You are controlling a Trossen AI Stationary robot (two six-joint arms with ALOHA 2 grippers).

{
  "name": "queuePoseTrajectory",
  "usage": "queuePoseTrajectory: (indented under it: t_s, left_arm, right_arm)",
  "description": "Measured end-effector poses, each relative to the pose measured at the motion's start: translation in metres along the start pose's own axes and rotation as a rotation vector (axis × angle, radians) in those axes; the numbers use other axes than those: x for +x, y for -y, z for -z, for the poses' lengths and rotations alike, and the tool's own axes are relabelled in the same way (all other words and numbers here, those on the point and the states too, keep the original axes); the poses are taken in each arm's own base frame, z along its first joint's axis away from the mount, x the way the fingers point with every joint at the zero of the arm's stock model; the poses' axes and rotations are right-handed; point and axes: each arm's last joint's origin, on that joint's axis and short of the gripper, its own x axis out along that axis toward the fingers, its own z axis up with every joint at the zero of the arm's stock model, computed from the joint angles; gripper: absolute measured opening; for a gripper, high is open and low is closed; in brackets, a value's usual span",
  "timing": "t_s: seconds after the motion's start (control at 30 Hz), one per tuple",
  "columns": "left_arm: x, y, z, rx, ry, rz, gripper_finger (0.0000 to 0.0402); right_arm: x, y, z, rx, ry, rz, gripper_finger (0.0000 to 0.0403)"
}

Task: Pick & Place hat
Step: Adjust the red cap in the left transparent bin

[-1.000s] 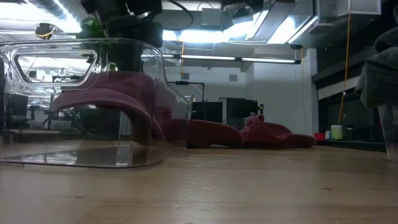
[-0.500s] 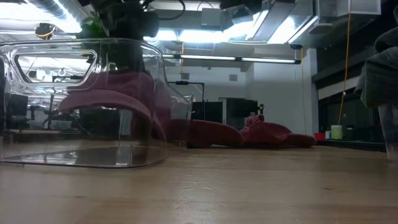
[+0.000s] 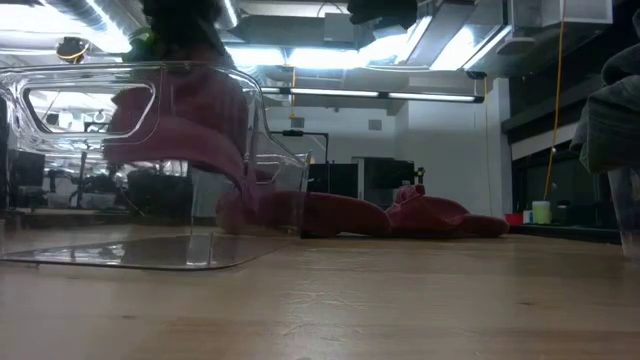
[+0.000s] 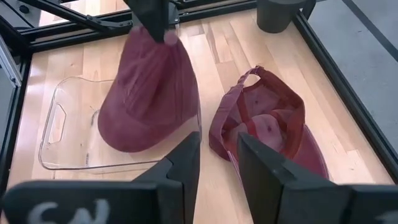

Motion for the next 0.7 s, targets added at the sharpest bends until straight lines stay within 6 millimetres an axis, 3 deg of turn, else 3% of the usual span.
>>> queuePoseTrajectory:
  t_s: [0.17,0.33,0.7]
  left_arm:
    - [-0.018,0.004,0.013,-0.112,0.074,0.014,0.0004]
    - [-0.024,0.012,0.030,-0.205,0.136,0.021,0.0004]
    - [-0.006,0.023,0.069,-0.353,0.366,-0.089,0.0004]
  right_arm:
    - [0.000,0.000,0.000,-0.004,0.002,0.000,0.0106]
    - [0.000,0.000,-0.002,-0.024,0.017,-0.002,0.0106]
    - [0.000,0.000,-0.003,-0.022,0.034,-0.005,0.0106]
